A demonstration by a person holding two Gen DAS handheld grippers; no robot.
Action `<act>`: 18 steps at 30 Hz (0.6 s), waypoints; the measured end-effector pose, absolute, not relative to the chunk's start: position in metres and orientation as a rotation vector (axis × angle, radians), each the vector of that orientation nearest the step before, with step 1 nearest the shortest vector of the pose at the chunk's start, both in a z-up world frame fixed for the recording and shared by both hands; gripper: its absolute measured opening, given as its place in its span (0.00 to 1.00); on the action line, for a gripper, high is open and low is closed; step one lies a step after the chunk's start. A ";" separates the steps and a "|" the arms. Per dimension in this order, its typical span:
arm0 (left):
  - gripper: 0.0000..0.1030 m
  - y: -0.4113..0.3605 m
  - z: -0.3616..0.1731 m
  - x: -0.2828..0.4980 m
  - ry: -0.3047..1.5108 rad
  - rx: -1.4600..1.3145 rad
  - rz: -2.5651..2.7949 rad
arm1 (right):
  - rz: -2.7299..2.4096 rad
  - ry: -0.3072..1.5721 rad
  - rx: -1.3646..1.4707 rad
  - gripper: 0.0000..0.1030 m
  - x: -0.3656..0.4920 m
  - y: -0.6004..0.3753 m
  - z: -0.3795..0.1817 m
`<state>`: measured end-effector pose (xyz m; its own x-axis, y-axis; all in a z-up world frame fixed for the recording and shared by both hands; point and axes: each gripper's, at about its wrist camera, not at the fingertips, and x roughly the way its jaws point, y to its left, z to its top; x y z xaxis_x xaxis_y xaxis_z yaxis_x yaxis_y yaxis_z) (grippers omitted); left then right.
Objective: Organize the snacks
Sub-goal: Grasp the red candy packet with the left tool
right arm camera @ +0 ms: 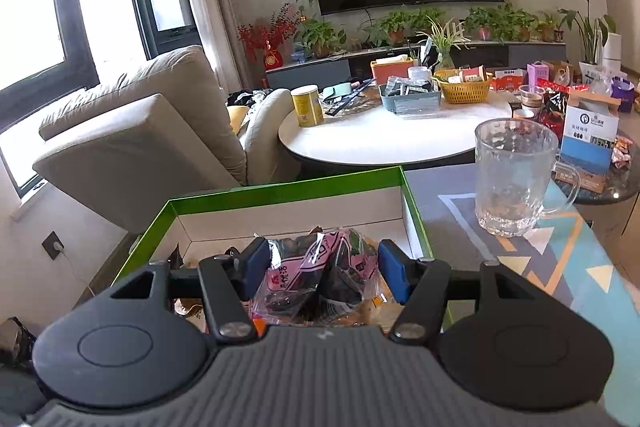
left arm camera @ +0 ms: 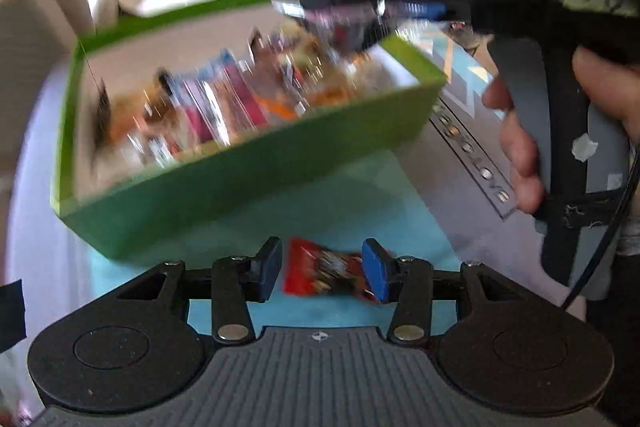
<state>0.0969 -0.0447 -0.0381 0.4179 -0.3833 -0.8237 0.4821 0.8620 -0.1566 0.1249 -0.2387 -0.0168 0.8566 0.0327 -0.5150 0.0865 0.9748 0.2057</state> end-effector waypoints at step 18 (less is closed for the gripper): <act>0.41 -0.054 -0.048 0.128 1.316 -0.238 -0.316 | 0.020 0.564 0.166 0.46 0.127 -0.236 -0.025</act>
